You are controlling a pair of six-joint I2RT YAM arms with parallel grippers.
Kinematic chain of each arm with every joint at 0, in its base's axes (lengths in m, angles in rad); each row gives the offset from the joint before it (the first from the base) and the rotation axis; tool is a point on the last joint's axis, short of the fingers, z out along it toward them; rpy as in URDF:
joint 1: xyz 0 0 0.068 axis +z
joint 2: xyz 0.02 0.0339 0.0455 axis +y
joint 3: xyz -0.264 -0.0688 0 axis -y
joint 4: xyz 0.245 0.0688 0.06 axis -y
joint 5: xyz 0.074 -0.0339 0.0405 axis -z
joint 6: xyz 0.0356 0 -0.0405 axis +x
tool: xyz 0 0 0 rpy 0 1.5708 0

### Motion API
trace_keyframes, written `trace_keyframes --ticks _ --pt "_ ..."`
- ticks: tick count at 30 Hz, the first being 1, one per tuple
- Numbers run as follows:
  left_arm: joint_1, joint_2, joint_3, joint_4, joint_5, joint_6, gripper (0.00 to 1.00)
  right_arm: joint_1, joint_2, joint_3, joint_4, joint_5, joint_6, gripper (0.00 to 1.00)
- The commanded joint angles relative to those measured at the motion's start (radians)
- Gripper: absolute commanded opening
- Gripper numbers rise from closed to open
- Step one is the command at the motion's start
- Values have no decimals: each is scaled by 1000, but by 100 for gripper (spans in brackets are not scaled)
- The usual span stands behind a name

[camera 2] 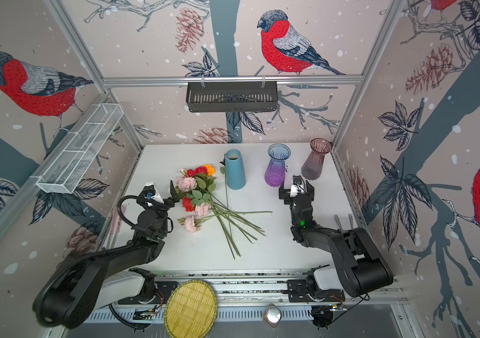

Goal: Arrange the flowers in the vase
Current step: 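Reach the left gripper to the flower bunch while the right gripper reaches the pink vase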

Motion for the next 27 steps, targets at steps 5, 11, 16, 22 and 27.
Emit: trace_keyframes --ticks 5,11,16,22,27 --pt "-340 -69 241 -375 -24 -57 98 -5 -18 356 -726 -270 490 100" --pt "-357 -1 455 -861 120 -305 98 45 -136 235 -633 -568 406 99" --pt "-222 -128 315 -864 327 -503 98 143 -93 283 -824 -424 396 99" --pt "-210 -197 282 -922 204 -548 98 23 -202 377 -924 -288 455 100" --pt "-195 -182 299 -905 283 -586 98 -271 -239 549 -1060 -162 673 99"
